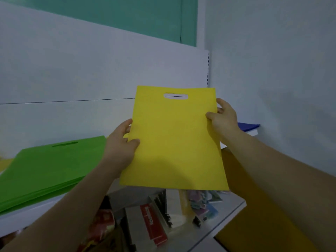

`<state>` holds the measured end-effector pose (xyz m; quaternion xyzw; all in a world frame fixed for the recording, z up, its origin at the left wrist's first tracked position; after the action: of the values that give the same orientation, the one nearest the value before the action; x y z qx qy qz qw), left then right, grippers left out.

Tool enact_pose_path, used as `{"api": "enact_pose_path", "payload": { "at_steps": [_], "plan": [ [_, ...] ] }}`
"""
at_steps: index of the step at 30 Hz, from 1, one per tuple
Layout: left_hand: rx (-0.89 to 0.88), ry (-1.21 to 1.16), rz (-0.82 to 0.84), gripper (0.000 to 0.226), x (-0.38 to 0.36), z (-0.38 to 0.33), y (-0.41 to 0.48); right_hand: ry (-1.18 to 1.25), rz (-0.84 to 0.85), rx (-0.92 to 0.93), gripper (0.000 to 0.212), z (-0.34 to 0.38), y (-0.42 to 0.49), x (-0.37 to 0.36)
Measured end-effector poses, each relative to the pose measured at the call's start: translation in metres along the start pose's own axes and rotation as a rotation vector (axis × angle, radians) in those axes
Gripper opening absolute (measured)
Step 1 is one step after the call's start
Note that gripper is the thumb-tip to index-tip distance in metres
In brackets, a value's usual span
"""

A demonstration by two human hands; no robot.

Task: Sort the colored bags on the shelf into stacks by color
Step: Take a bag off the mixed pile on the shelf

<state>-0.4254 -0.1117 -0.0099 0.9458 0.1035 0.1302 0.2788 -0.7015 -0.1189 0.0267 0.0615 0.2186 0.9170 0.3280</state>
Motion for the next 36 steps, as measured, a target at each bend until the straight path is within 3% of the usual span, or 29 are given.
{"api": "enact_pose_path", "payload": {
  "at_steps": [15, 22, 28, 31, 36],
  "plan": [
    [0.102, 0.171, -0.093, 0.055, 0.002, 0.045, 0.074, -0.122, 0.191, 0.020, 0.061, -0.047, 0.083, -0.122],
    [0.175, 0.395, -0.082, 0.064, -0.001, 0.050, 0.078, -0.187, 0.335, 0.063, 0.060, -0.066, 0.115, -0.162],
    [0.268, 0.618, -0.001, 0.059, -0.017, 0.048, 0.077, -0.237, 0.457, 0.101, 0.051, -0.095, 0.140, -0.183],
    [0.337, 0.741, 0.046, 0.057, -0.023, 0.052, 0.075, -0.301, 0.572, 0.106, 0.049, -0.110, 0.145, -0.193],
    [0.411, 0.927, 0.134, 0.061, -0.034, 0.054, 0.064, -0.570, 0.888, 0.210, 0.066, -0.128, 0.142, -0.197]
  ]
}}
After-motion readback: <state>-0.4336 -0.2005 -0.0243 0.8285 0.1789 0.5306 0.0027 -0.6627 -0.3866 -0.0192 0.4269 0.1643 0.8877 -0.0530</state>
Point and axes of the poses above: each hand's wrist, its own y-axis towards the middle knuckle, its own x-axis out of the back of the hand, z = x × y, the point moved 1 cm from there along y, towards the middle knuckle, and after that the axes turned 7 degrees about -z, right-handed, at the moved point
